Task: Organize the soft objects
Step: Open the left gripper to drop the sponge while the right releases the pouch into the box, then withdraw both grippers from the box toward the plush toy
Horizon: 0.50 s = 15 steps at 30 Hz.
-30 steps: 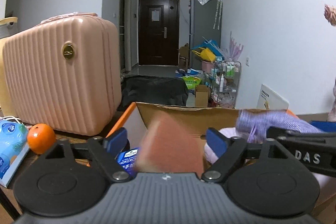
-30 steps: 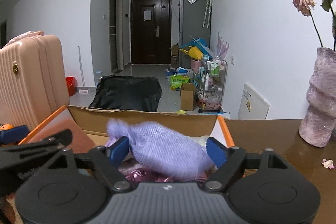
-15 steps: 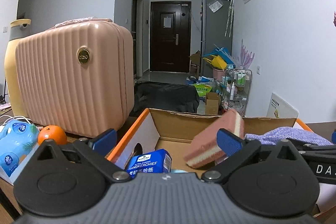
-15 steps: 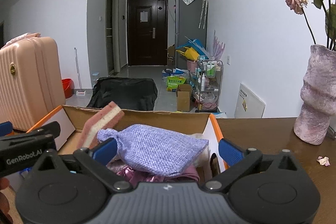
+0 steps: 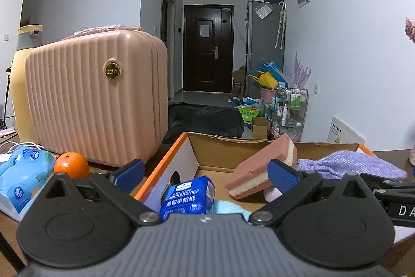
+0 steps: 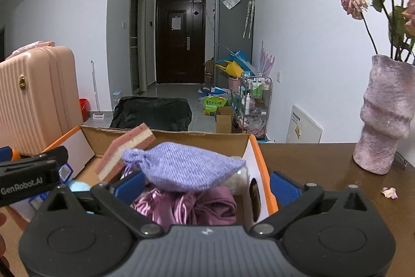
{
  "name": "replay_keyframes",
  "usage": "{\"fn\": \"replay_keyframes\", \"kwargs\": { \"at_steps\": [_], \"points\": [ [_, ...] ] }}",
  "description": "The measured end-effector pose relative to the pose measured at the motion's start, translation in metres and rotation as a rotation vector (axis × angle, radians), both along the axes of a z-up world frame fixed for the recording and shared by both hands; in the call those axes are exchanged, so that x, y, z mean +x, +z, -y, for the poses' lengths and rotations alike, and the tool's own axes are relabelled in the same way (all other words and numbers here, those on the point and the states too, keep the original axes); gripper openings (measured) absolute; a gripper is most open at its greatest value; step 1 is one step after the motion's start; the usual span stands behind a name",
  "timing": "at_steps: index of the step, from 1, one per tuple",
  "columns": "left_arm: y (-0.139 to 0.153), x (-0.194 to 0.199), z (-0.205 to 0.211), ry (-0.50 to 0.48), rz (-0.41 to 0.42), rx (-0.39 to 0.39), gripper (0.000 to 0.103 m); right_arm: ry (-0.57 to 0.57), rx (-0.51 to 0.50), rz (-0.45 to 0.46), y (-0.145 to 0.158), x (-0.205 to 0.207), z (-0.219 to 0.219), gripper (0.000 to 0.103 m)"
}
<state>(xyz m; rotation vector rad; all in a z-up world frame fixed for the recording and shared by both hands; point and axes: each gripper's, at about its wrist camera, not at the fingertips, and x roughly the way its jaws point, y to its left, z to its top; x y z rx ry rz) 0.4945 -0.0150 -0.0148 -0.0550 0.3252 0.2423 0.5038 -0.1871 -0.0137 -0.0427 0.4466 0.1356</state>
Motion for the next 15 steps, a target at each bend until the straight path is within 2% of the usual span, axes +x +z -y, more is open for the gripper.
{"fn": "replay_keyframes", "kwargs": {
  "at_steps": [15],
  "points": [
    [0.000,-0.047,0.004,-0.022,-0.001,0.005,0.103,0.001,0.013,0.001,-0.001,-0.051,0.009,0.103]
  ]
}}
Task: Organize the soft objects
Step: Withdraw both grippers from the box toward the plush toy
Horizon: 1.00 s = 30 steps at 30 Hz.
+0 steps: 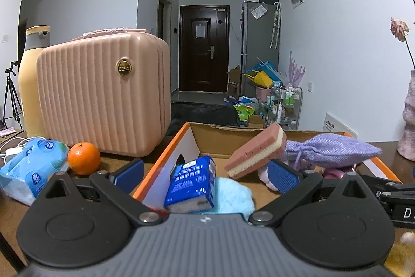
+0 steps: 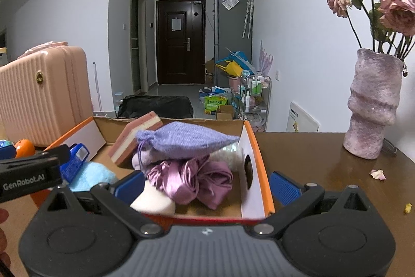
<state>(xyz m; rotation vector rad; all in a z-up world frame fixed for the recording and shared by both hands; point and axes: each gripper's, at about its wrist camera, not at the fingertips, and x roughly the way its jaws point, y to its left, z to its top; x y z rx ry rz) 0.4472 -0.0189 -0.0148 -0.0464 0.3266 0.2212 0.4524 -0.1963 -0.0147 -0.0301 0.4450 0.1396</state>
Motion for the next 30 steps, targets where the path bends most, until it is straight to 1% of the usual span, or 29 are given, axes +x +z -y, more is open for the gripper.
{"fn": "replay_keyframes", "kwargs": {
  "at_steps": [16,30],
  "points": [
    [-0.001,-0.049,-0.003,-0.016,-0.018,-0.005,0.103,-0.008,0.008,-0.008,-0.004,-0.056,0.008,0.103],
    [-0.004,-0.096,-0.007,-0.054,-0.042,-0.009,0.103,-0.005,-0.002,-0.017,-0.015,-0.106,0.007,0.103]
  ]
}}
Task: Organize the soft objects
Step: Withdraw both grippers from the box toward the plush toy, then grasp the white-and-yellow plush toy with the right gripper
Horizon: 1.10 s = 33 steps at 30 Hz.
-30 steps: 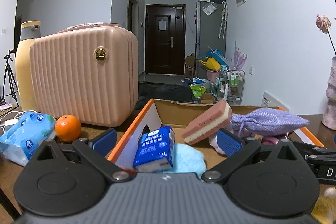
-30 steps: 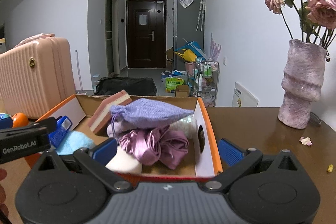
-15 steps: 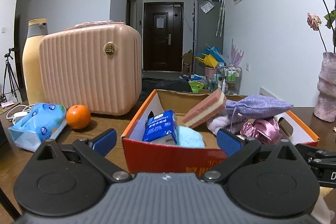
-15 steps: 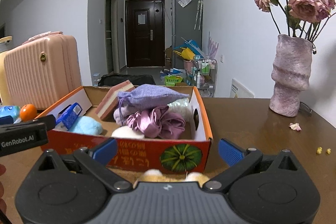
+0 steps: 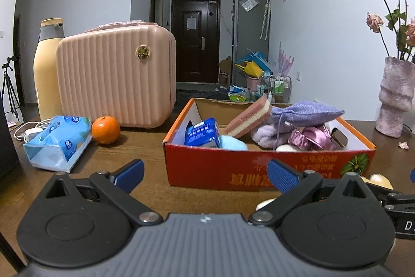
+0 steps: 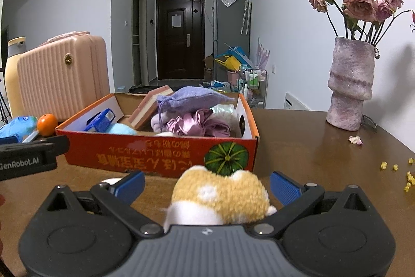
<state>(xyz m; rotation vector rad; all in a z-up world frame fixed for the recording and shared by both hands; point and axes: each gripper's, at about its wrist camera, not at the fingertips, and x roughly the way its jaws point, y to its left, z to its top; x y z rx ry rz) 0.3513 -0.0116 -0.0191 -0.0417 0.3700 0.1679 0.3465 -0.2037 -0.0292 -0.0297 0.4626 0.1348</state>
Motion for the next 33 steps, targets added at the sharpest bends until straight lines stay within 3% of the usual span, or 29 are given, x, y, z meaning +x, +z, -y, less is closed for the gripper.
{"fn": "replay_keyframes", "kwargs": {
  "at_steps": [16,23,33],
  "points": [
    [-0.006,-0.040,-0.008,-0.054,-0.033,-0.018,0.103,-0.008,0.053,-0.033,-0.012,-0.032,0.007,0.103],
    [-0.006,-0.038,-0.011,-0.060,-0.050,-0.031,0.103,0.009,0.072,-0.071,-0.021,-0.020,0.004,0.103],
    [-0.009,-0.033,-0.020,-0.054,-0.075,-0.052,0.103,-0.023,0.135,-0.161,-0.036,0.012,-0.001,0.092]
  ]
}}
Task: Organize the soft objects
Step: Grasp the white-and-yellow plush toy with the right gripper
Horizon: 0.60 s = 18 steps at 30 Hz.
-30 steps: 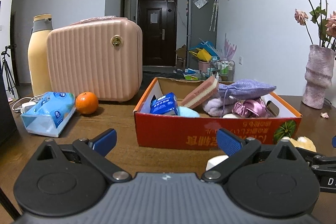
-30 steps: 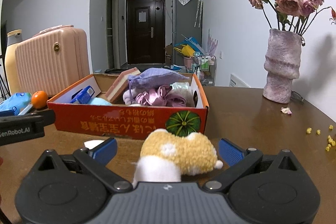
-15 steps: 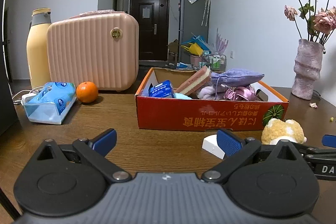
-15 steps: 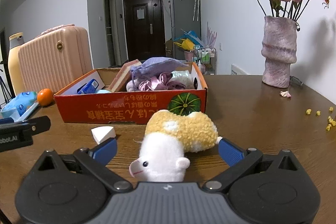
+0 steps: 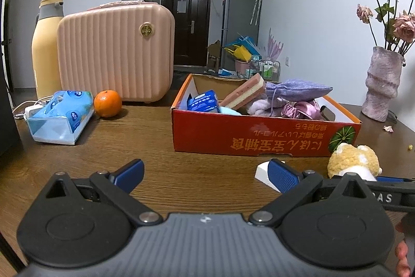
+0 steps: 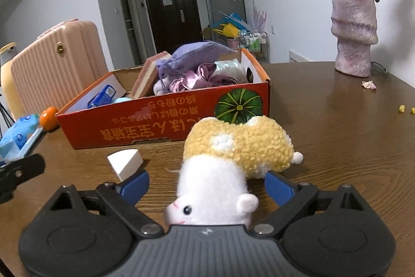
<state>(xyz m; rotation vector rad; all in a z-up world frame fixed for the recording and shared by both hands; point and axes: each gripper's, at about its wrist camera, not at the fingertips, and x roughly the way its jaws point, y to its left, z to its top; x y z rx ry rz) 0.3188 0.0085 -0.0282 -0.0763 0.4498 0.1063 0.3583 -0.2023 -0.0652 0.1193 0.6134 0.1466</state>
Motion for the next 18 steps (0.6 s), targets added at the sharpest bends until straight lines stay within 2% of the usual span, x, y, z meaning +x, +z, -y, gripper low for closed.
{"fn": "replay_keyframes", "kwargs": {
  "at_steps": [4,9,18],
  "points": [
    [-0.002,0.002,-0.004,0.005,-0.008,0.001,0.103,-0.005,0.009,-0.029,-0.004,0.010,-0.002,0.083],
    [-0.003,0.004,-0.008,0.011,-0.018,0.000,0.103,-0.008,0.009,-0.051,-0.008,0.015,-0.002,0.058],
    [-0.004,0.005,-0.008,0.013,-0.024,0.001,0.103,0.008,-0.050,-0.012,-0.008,0.008,-0.008,0.050]
  ]
}}
